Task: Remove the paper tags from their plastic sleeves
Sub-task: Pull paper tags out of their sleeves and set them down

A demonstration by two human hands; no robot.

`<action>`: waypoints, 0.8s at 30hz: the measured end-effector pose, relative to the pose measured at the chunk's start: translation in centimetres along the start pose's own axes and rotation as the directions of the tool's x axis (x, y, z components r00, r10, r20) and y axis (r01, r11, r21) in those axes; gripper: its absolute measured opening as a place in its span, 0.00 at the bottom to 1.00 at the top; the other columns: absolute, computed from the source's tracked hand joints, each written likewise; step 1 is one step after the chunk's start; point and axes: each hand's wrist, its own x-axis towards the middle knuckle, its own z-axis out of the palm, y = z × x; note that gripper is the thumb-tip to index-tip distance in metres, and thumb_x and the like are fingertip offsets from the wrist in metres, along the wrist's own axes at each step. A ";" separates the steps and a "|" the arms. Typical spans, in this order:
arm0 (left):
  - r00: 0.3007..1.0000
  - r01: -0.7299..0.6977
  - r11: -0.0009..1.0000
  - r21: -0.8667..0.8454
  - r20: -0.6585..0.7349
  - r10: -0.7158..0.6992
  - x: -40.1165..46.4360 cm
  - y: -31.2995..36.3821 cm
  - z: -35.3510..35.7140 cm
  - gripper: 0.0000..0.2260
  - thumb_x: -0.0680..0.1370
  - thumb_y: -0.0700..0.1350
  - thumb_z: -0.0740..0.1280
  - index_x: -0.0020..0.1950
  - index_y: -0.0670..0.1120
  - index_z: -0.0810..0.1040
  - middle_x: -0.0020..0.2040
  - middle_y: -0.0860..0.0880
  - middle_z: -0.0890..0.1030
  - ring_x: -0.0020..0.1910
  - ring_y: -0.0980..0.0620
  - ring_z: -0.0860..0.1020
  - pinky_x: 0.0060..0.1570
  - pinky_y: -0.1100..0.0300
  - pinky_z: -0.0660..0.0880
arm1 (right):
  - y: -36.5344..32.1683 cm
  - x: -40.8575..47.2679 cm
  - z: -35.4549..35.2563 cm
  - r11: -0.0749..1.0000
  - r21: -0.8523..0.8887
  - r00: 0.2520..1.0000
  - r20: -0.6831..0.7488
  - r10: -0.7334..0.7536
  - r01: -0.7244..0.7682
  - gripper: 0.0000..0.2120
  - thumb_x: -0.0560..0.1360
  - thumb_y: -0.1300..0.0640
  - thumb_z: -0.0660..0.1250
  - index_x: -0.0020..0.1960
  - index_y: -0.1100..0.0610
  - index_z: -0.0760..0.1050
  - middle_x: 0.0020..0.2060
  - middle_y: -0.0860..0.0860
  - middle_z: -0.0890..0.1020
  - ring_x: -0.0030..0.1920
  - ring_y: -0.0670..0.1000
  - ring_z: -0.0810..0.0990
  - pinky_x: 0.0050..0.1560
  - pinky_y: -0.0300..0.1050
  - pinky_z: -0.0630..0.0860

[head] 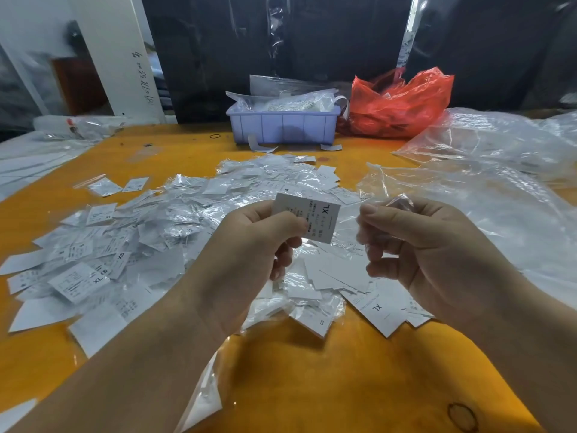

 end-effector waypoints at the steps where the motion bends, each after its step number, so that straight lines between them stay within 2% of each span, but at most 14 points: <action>1: 1.000 0.000 1.000 0.012 0.006 0.000 0.0 0.0 0.0 0.08 0.69 0.44 0.67 0.43 0.52 0.85 0.29 0.52 0.74 0.28 0.57 0.69 0.25 0.66 0.67 | 0.0 0.0 0.0 1.000 -0.005 1.000 -0.004 -0.003 0.003 0.06 0.63 0.53 0.73 0.33 0.56 0.81 0.31 0.55 0.80 0.30 0.49 0.78 0.28 0.41 0.76; 12: 1.000 -0.014 0.994 0.110 -0.004 0.015 0.1 0.0 0.1 0.10 0.68 0.45 0.65 0.40 0.51 0.86 0.26 0.53 0.73 0.25 0.60 0.67 0.25 0.69 0.66 | 0.0 -0.1 0.0 0.999 -0.044 1.000 -0.016 -0.020 0.019 0.07 0.65 0.52 0.72 0.31 0.55 0.82 0.30 0.54 0.80 0.30 0.49 0.77 0.28 0.40 0.75; 18: 1.000 -0.013 0.990 0.142 -0.017 0.015 0.1 0.0 0.2 0.10 0.68 0.46 0.65 0.43 0.51 0.85 0.26 0.55 0.74 0.24 0.60 0.68 0.25 0.69 0.66 | 0.0 -0.1 0.0 0.998 -0.053 0.999 -0.031 -0.016 0.014 0.08 0.63 0.51 0.73 0.31 0.56 0.82 0.30 0.55 0.80 0.29 0.49 0.77 0.27 0.39 0.75; 24: 1.000 -0.019 0.991 0.130 -0.011 0.020 0.0 0.1 0.2 0.10 0.68 0.45 0.65 0.43 0.51 0.85 0.26 0.55 0.73 0.25 0.60 0.68 0.25 0.69 0.67 | 0.1 0.1 0.2 0.996 -0.087 1.000 0.004 0.009 -0.009 0.06 0.59 0.54 0.74 0.33 0.56 0.83 0.30 0.54 0.81 0.29 0.48 0.78 0.28 0.39 0.75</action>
